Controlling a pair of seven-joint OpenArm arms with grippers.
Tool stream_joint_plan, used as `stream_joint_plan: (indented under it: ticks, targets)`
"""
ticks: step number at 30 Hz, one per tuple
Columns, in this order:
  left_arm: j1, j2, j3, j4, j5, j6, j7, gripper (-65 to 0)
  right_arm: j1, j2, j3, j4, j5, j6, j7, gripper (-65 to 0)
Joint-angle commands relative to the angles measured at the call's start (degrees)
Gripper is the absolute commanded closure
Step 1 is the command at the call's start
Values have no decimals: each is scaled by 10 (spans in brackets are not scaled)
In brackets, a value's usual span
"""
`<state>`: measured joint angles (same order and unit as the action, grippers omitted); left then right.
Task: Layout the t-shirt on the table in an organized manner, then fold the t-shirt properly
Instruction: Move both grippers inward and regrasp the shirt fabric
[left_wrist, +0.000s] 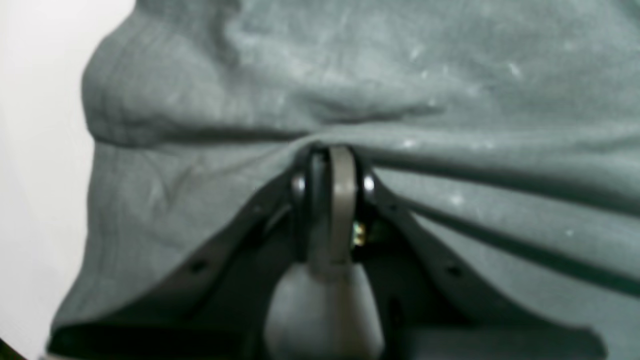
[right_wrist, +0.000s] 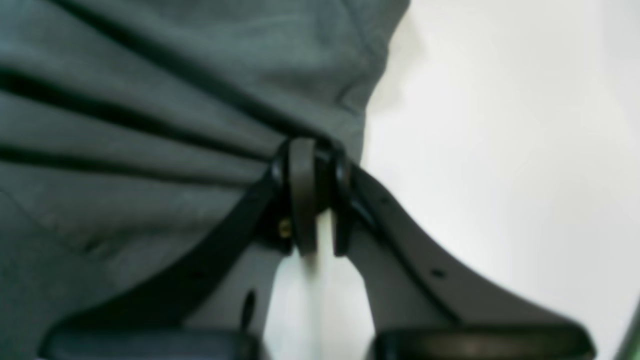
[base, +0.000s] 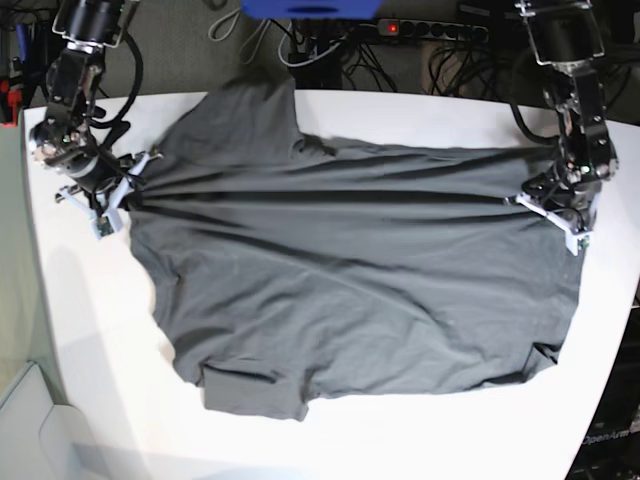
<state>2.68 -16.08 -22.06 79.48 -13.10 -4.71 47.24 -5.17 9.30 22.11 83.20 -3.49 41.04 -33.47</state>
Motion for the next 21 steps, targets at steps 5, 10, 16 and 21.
stream_joint_plan:
  ticks: [5, 10, 16, 21]
  targets:
    - [-14, 16, -2, 90, 0, -2, 48, -64, -3, -9, 0, 80, -32, -10, -36, -35]
    - [-30, 22, -7, 143, 0, -2, 92, -64, 21, -38, -40, 117, -33, -10, -36, -35]
    - [-25, 18, -7, 145, 6, -2, 92, -64, 58, -53, -69, 54, -34, -10, -37, -35]
    - [-25, 12, -7, 145, 5, -2, 91, -64, 51, -47, -58, -8, -34, -10, -31, -35]
